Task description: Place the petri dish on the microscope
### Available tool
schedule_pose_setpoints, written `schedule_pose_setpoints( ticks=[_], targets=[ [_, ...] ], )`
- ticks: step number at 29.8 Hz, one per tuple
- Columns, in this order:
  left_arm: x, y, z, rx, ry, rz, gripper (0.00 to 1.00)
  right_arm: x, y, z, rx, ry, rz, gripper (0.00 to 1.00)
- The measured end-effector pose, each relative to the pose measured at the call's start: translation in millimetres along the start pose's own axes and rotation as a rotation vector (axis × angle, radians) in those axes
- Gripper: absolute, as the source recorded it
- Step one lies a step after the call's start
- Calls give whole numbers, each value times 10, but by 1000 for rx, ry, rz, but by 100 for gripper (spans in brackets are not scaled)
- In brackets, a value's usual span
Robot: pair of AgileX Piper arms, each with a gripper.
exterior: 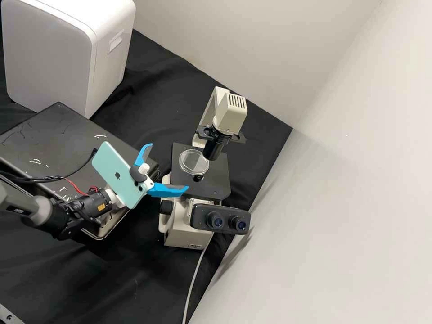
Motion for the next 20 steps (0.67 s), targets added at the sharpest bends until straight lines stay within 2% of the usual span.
schedule_pose_setpoints(
  ticks=[1, 2, 3, 6, 11, 13, 20],
  targets=[
    [0, 1, 0, 0, 0, 1, 100, -33, 13, -2, 16, 15, 25, 100],
    [0, 1, 0, 0, 0, 1, 100, -54, 25, -8, 52, 36, 42, 100],
    [0, 1, 0, 0, 0, 1, 100, -65, 32, -8, 72, 45, 50, 100],
    [-2, 0, -1, 0, 2, 0, 100, -99, 34, 20, 107, 38, 54, 100],
    [-27, 27, 1, 2, 13, 11, 100, -112, 36, 31, 123, 33, 56, 100],
    [-47, 53, -9, -5, 27, 22, 100, -112, 36, 31, 123, 33, 56, 100],
    [-101, 169, -48, -72, 42, 80, 100, -112, 36, 31, 126, 33, 56, 100]
  ],
)
